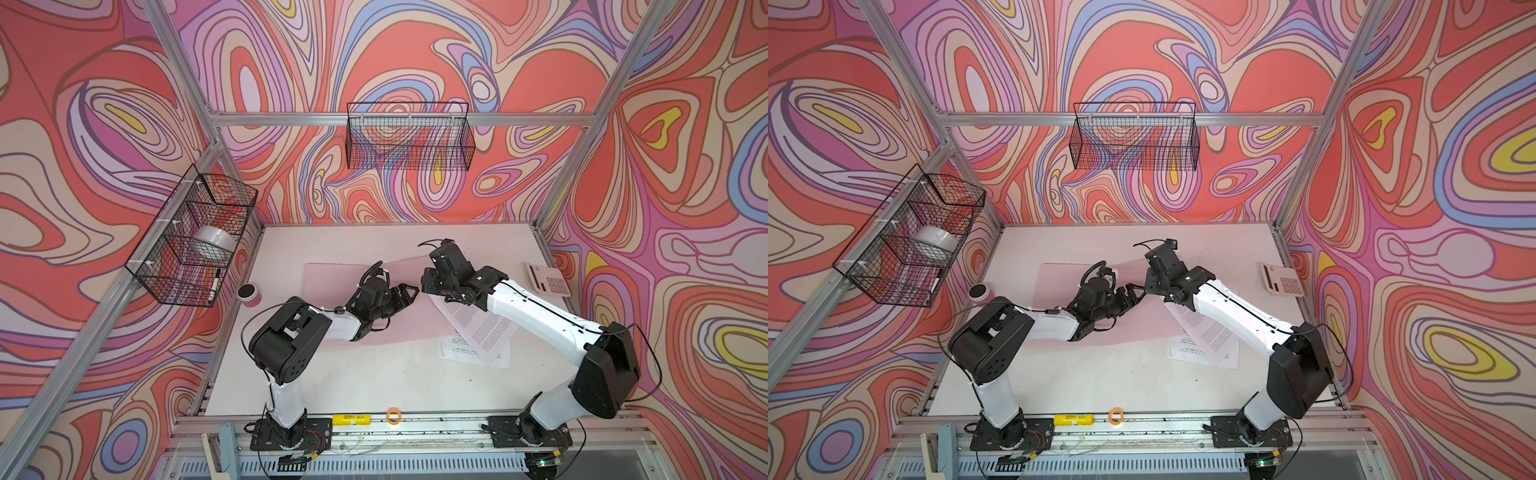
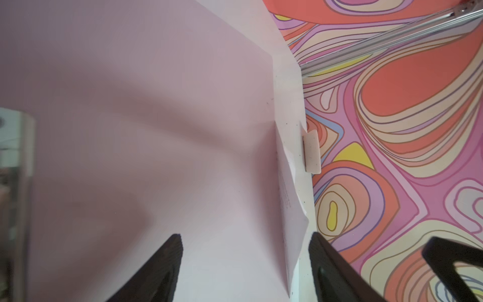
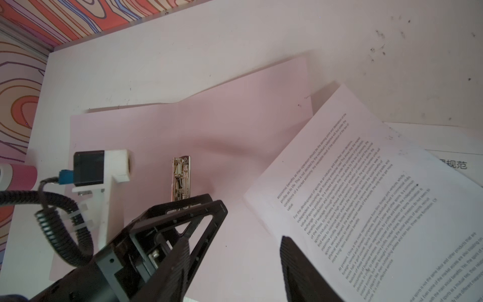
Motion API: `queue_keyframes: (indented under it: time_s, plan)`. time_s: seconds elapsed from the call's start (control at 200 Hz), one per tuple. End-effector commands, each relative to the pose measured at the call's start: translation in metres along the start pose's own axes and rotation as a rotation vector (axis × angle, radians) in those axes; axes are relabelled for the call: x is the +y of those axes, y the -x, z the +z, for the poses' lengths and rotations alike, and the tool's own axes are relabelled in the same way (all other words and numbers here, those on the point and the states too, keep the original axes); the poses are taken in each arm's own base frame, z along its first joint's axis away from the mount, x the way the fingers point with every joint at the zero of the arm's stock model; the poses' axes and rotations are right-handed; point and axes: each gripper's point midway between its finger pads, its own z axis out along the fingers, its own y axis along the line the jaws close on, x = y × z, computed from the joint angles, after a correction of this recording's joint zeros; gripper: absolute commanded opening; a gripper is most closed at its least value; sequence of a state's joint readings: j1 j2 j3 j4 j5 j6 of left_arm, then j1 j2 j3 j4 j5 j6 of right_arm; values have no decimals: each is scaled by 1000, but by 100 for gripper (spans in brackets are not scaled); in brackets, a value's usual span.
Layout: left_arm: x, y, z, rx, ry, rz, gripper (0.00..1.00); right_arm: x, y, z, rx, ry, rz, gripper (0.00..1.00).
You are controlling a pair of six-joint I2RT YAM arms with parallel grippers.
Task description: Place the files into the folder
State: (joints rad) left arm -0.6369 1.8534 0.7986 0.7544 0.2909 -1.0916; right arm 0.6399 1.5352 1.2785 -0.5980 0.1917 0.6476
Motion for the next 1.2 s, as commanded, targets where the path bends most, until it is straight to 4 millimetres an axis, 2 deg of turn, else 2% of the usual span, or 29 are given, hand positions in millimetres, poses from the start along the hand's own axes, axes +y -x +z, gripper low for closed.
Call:
queue_keyframes:
  time_s: [0.0, 0.13, 0.311, 0.486, 0.786, 0.997, 1.192]
  plan:
    - [-47, 2, 0, -72, -211, 20, 77, -13, 1, -6, -5, -1, 19, 58]
    - [-44, -9, 1, -79, -217, 23, 77, -22, 2, -12, -13, -12, 25, 58]
    - [-38, -32, 20, -21, -167, 34, 76, -33, 1, -13, -15, -31, 37, 58]
    - [-30, -39, 36, 1, -134, 30, 73, -41, 3, -20, -30, -40, 47, 58]
    - [-45, -50, 60, 44, -119, 69, 67, -55, 4, -26, -44, -52, 73, 57]
    - [-46, -52, 78, 61, -105, 60, 61, -61, 6, -30, -54, -58, 81, 57]
    - [-46, -55, 92, 98, -80, 47, 44, -67, 11, -35, -70, -61, 93, 57]
